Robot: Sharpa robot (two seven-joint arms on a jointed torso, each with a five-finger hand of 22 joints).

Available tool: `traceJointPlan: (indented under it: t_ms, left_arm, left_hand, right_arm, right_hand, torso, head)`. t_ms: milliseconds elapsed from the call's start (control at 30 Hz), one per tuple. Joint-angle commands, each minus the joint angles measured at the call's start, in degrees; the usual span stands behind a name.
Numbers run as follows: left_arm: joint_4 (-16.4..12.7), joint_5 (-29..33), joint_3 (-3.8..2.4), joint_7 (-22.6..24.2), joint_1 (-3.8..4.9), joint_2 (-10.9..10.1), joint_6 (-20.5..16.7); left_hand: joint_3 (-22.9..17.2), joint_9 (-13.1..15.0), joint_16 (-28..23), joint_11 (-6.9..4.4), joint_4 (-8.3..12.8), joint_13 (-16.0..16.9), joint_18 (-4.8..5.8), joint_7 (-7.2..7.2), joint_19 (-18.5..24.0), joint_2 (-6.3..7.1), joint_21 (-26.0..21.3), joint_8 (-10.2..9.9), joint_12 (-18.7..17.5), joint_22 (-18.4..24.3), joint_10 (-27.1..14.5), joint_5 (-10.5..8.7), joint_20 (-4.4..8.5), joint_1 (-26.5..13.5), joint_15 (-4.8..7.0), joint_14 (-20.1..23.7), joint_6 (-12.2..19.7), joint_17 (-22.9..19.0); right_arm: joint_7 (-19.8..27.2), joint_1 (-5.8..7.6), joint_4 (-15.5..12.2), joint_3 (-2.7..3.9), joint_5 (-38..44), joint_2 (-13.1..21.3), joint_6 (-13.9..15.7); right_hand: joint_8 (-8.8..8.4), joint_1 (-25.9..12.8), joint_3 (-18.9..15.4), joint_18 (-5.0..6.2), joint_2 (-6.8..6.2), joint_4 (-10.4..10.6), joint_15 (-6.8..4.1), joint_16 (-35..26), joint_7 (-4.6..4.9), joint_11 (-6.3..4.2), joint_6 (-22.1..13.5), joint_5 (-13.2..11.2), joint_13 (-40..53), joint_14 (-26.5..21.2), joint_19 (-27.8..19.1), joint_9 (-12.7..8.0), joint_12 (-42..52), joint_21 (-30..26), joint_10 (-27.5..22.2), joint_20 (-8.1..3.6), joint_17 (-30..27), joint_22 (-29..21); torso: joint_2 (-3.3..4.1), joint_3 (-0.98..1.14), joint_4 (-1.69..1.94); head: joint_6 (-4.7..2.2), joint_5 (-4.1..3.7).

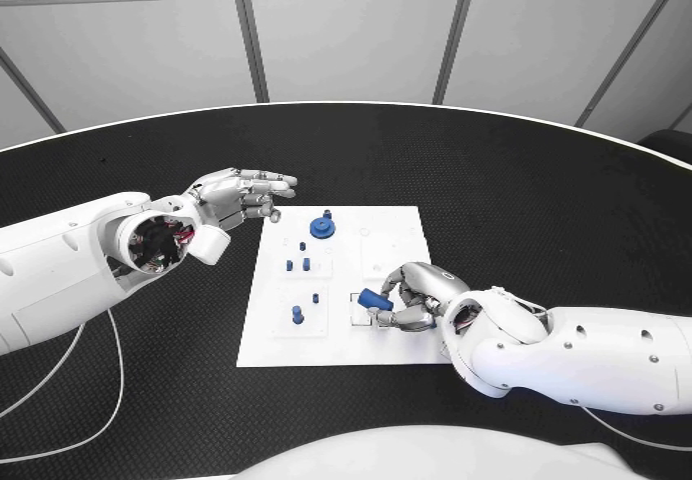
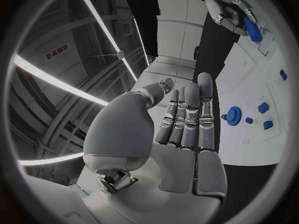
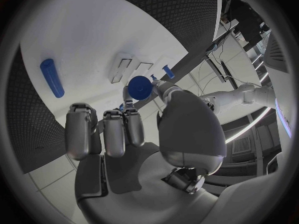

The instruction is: Assemble the parts on the task board

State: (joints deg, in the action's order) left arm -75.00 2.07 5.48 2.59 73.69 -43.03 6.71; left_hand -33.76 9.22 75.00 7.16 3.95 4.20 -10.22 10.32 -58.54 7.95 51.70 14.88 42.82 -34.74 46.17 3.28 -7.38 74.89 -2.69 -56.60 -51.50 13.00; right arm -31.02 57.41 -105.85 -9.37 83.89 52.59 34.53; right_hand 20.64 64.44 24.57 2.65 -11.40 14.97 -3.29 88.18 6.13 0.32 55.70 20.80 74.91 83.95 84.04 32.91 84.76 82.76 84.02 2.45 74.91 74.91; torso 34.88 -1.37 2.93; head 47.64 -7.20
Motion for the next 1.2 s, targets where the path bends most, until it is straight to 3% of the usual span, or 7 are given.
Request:
traceJointPlan:
  t_ms: [33, 467, 733, 900, 1067, 1200]
  left_arm:
    - [0.0, 0.0, 0.0, 0.0, 0.0, 0.0, 0.0]
    - [0.0, 0.0, -0.01, -0.2, 0.03, 0.3, -0.1]
    - [0.1, 0.0, -0.01, -0.3, 0.03, 0.5, -0.1]
    - [0.2, 0.0, -0.01, -0.3, 0.04, 0.6, -0.1]
    - [0.3, 0.0, -0.01, -0.4, 0.04, 0.6, -0.1]
    - [0.3, 0.0, -0.01, -0.4, 0.04, 0.6, 0.0]
  left_hand:
    - [0.0, 0.1, -0.1, -0.07, -0.6, 0.1, -0.4, 0.3, -0.1, -0.23, -0.3, -0.3, -0.2, 0.1, -0.4, -0.1, -0.46, -0.5, -0.15, 0.2, 0.2, 0.0]
    - [0.1, 0.1, -0.1, -0.05, -0.9, 0.1, -0.4, 0.31, -0.2, -0.44, -0.4, -0.3, -0.2, 0.2, -0.4, -0.1, -0.49, -0.8, -0.18, 0.2, 0.2, 0.0]
    - [0.1, 0.1, -0.1, -0.05, -1.0, 0.1, -0.4, 0.31, -0.2, -0.45, -0.4, -0.4, -0.2, 0.2, -0.4, -0.1, -0.5, -0.8, -0.19, 0.2, 0.2, 0.0]
    - [0.1, 0.1, -0.1, -0.05, -1.0, 0.1, -0.4, 0.31, -0.2, -0.45, -0.4, -0.4, -0.2, 0.2, -0.4, -0.1, -0.5, -0.8, -0.19, 0.2, 0.2, 0.0]
    - [0.1, 0.1, -0.1, -0.05, -1.0, 0.1, -0.4, 0.31, -0.2, -0.45, -0.4, -0.4, -0.2, 0.2, -0.4, -0.1, -0.5, -0.8, -0.19, 0.2, 0.2, 0.0]
    - [0.1, 0.1, -0.1, -0.05, -1.0, 0.1, -0.4, 0.31, -0.2, -0.45, -0.4, -0.4, -0.2, 0.2, -0.4, -0.1, -0.5, -0.8, -0.19, 0.2, 0.2, 0.0]
  right_arm:
    - [-0.1, 0.01, 1.0, 0.09, 0.0, -1.1, -1.4]
    - [-0.6, 0.04, 3.7, 0.34, 0.0, -3.6, -3.9]
    - [-1.2, 0.08, 4.5, 0.57, 0.0, -4.0, -4.5]
    - [-1.4, 0.09, 4.3, 0.61, 0.0, -4.1, -5.5]
    - [-1.6, 0.09, 4.1, 0.62, 0.0, -4.2, -5.9]
    - [-1.6, 0.09, 3.9, 0.62, 0.0, -4.3, -6.0]
  right_hand:
    - [0.96, -1.1, 0.1, -1.1, 0.13, 0.5, -0.81, 0.3, -2.1, -0.62, 2.7, -0.9, 10.7, 5.4, 4.4, 0.7, 0.2, 0.3, 2.7, -0.59, 12.0, 11.7]
    - [1.66, -2.4, 0.0, -1.23, 0.15, 0.9, -1.12, 0.5, -2.42, -0.93, 3.0, -1.8, 10.7, 5.5, 4.5, 1.2, 0.1, 0.8, 2.8, -0.9, 12.4, 12.0]
    - [3.36, -5.8, -0.3, -1.24, 0.61, 1.5, -1.51, 0.5, -3.02, -1.42, 4.0, -1.9, 10.8, 5.5, 4.6, 2.2, 0.1, 0.8, 2.9, -1.24, 12.4, 12.1]
    - [4.32, -9.3, -1.9, -1.2, 0.42, 1.6, -1.74, 0.5, -3.27, -1.65, 3.6, -6.4, 10.8, 5.5, 4.5, 2.9, 0.0, 0.6, 2.9, -1.5, 12.4, 12.0]
    - [5.11, -12.1, -4.5, -1.14, 0.01, 1.6, -1.84, 0.3, -3.38, -1.74, 3.0, -0.5, 10.6, 5.4, 4.4, 3.5, -0.4, 0.2, 2.8, -1.67, 12.1, 11.9]
    - [5.27, -12.7, -5.4, -1.13, -0.14, 1.7, -1.86, 0.3, -3.38, -1.76, 2.8, -0.6, 10.6, 5.4, 4.4, 3.6, -0.4, 0.2, 2.7, -1.68, 12.1, 11.9]
  torso:
    - [0.1, -0.05, 0.07]
    - [0.16, -0.04, 0.13]
    - [0.06, 0.02, -0.02]
    - [0.06, 0.04, 0.06]
    - [-0.02, 0.04, 0.02]
    - [-0.02, 0.03, 0.04]
  head:
    - [0.1, 0.06]
    - [0.43, 0.32]
    - [0.75, 0.43]
    - [0.82, 0.44]
    - [0.83, 0.38]
    - [0.83, 0.43]
